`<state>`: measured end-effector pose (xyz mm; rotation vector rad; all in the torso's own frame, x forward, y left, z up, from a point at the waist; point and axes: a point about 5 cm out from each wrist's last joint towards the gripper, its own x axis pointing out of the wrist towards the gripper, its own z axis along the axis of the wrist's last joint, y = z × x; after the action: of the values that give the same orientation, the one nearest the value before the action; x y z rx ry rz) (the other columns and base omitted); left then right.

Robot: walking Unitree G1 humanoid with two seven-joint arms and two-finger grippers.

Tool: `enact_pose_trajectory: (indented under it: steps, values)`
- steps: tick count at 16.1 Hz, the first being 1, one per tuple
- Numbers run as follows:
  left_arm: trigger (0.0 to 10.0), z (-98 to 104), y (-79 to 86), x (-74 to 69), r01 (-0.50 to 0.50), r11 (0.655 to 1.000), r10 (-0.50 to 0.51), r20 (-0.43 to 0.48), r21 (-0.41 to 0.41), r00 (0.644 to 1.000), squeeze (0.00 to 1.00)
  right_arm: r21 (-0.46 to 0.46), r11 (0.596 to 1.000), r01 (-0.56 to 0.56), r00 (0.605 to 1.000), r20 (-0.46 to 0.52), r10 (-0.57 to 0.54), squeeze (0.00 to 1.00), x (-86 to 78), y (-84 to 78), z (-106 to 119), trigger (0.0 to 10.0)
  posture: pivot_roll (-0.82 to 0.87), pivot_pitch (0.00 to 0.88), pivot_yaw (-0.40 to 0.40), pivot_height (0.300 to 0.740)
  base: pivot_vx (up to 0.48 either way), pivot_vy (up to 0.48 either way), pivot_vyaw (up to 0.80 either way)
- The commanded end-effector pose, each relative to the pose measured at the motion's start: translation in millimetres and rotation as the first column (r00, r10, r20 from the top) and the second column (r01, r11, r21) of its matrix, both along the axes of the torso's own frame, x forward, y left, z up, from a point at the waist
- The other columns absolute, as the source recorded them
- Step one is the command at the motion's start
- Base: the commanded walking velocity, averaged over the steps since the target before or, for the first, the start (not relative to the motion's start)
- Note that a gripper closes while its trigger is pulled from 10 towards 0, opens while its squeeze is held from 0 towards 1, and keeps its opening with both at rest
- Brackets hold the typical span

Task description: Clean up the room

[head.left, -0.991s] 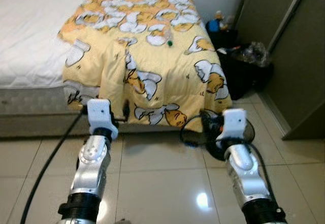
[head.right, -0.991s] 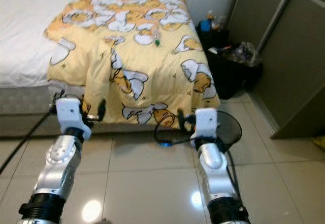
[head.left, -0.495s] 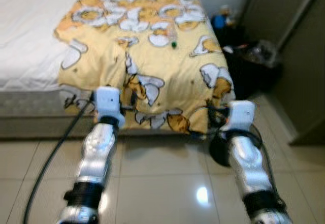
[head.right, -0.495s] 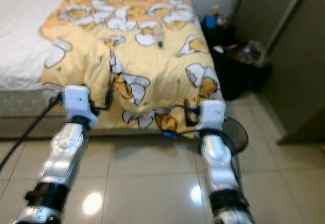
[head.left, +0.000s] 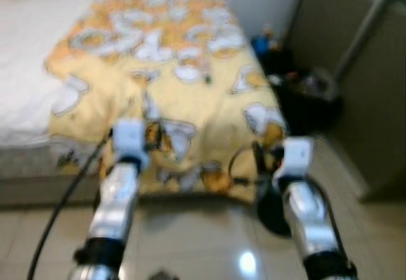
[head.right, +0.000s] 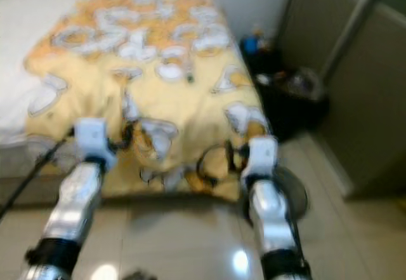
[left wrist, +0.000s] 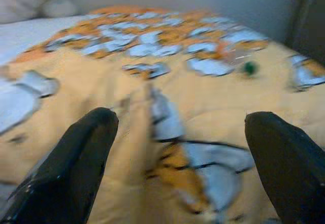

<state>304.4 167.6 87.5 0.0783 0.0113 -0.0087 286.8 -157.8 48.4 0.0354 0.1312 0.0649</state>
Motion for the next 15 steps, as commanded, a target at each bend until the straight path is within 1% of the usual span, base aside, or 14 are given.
enact_pose_trajectory:
  steps: [1,2,3,6,8,11,13,15]
  values:
    - [10.0,4.5,-11.6,3.5,0.037,0.999,-0.038,0.012,0.011,0.999,0.00,-0.010,0.999,0.031,0.999,0.012,-0.031,0.00,-0.6,-11.1,3.3,10.0,0.06,0.000,-0.009,0.740,0.465,0.000,0.67]
    - [10.0,7.5,-13.2,6.5,0.061,0.998,-0.061,0.022,0.034,0.998,0.00,-0.010,0.999,0.043,0.999,0.016,-0.043,0.00,-0.3,-12.5,3.3,10.0,0.06,0.000,-0.003,0.740,0.465,0.000,0.67]
    - [10.0,11.8,-16.0,10.6,0.095,0.994,-0.097,0.034,0.061,0.995,0.00,-0.004,0.998,0.065,0.998,0.024,-0.065,0.00,0.9,-14.5,3.8,10.0,0.06,0.000,0.004,0.740,0.472,0.000,0.00]
    - [10.0,17.1,-20.6,15.6,0.136,0.988,-0.139,0.042,0.067,0.989,0.00,-0.017,0.997,0.078,0.996,0.040,-0.077,0.00,3.4,-14.2,6.9,10.0,0.05,0.000,0.017,0.740,0.480,0.000,0.00]
    - [10.0,18.7,-23.0,18.1,0.147,0.987,-0.150,0.042,0.068,0.988,0.00,-0.017,0.996,0.084,0.995,0.046,-0.083,0.00,3.7,-13.8,8.3,10.0,0.04,0.000,0.021,0.740,0.480,0.000,0.00]
    - [10.0,18.6,-26.7,21.3,0.166,0.984,-0.169,0.042,0.067,0.985,0.00,-0.023,0.993,0.116,0.992,0.049,-0.115,0.00,4.6,-18.7,8.7,10.0,0.03,0.000,0.018,0.740,0.477,0.000,0.00]
    - [10.0,18.3,-28.3,23.1,0.166,0.985,-0.168,0.044,0.057,0.985,0.00,-0.043,0.993,0.114,0.992,0.052,-0.111,0.00,7.1,-19.6,10.8,10.0,0.03,0.000,0.009,0.740,0.480,0.000,-0.76]
    - [10.0,20.4,-30.8,24.8,0.158,0.986,-0.161,0.055,0.051,0.985,0.00,-0.047,0.993,0.110,0.992,0.063,-0.107,0.00,10.1,-20.2,13.9,10.0,0.03,0.000,0.005,0.740,0.480,0.000,0.00]
